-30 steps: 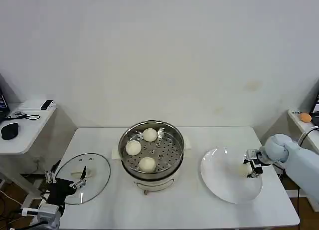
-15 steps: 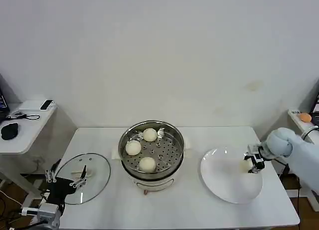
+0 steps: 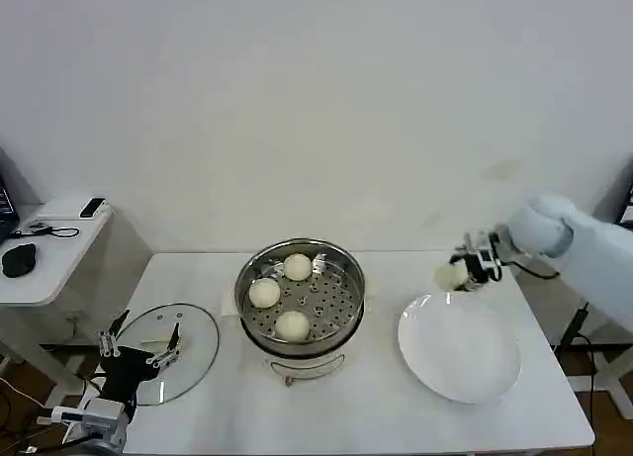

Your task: Take steamed baozi put them in steamer then cover it.

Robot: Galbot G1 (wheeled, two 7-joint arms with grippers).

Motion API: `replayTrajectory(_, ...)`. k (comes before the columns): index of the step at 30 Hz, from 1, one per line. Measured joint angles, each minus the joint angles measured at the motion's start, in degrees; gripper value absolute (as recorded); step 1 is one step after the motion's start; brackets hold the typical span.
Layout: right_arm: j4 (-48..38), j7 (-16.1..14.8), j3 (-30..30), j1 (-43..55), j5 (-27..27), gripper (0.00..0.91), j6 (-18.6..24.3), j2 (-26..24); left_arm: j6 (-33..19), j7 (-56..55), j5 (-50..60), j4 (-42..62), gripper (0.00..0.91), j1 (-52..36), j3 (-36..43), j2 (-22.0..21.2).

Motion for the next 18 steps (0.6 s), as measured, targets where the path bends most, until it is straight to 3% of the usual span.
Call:
replayTrajectory(7,2.8,3.3,-9.0,10.5,10.2,0.645,-5.3,6.0,0.1,0.0,0.5,-0.2,0.907,-0.5,0.2,-0.1)
replayTrajectory(18,2.3,10.7,-16.6,16.0,24.4,0.645,-13.8,17.4,0.0,0.0,0.7,0.0,0.907,-0.7,0.1,-1.0)
